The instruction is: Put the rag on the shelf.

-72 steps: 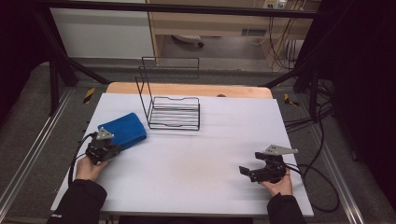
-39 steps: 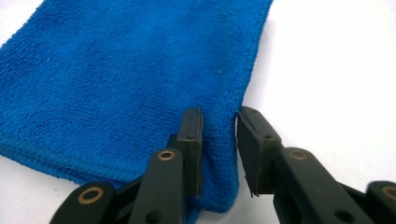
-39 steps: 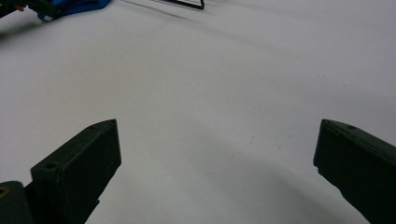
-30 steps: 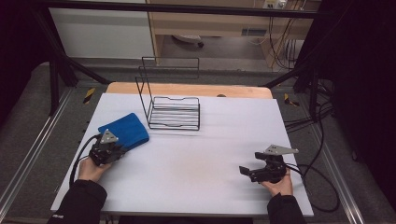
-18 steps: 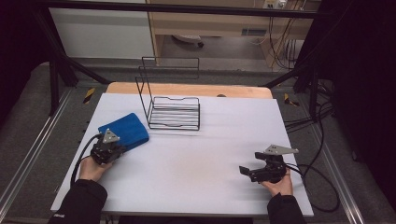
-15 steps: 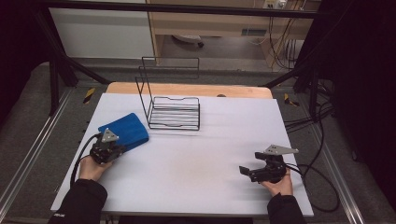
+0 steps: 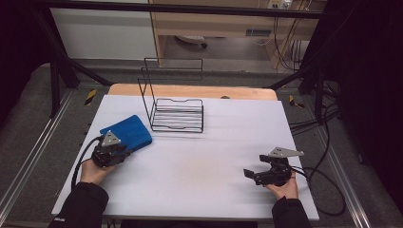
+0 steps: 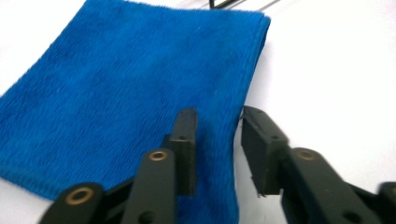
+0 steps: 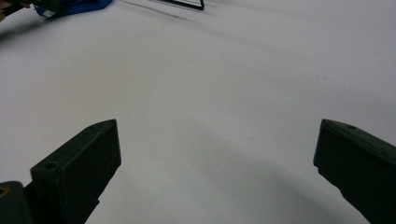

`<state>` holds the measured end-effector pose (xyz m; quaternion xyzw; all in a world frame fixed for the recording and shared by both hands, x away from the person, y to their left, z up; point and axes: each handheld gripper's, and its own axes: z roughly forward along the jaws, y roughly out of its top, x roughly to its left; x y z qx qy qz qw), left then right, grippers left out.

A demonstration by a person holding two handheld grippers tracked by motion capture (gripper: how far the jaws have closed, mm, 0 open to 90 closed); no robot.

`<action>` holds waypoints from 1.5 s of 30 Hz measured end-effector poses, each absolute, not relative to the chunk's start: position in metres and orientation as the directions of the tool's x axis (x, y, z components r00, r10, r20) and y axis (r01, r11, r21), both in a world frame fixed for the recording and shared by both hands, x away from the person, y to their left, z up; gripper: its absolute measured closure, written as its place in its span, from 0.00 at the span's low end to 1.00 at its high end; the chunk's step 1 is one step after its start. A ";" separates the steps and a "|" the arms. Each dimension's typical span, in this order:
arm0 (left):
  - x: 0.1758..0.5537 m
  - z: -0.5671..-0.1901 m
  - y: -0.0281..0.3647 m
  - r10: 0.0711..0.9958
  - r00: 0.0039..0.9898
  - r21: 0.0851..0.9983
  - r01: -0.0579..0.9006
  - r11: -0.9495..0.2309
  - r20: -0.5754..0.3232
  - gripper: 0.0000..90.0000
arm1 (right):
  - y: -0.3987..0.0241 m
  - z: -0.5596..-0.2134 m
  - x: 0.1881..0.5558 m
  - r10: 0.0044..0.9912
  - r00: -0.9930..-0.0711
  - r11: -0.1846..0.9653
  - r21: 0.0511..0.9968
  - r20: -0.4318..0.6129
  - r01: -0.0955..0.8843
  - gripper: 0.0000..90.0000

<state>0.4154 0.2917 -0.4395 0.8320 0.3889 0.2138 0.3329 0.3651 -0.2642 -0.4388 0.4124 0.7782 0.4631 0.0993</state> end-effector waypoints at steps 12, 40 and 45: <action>0.426 -0.447 0.285 0.808 0.582 0.702 0.535 -0.469 0.096 0.77 | -0.264 -0.439 0.365 0.733 -0.642 0.232 0.804 0.226 0.548 0.01; 0.422 -0.424 0.297 0.807 0.590 0.711 0.577 -0.403 -0.021 0.96 | -0.264 -0.438 0.365 0.731 -0.640 0.225 0.802 0.237 0.554 0.01; 0.412 -0.421 0.286 0.795 0.605 0.699 0.586 -0.410 -0.041 0.95 | -0.265 -0.438 0.365 0.729 -0.643 0.228 0.803 0.234 0.550 0.02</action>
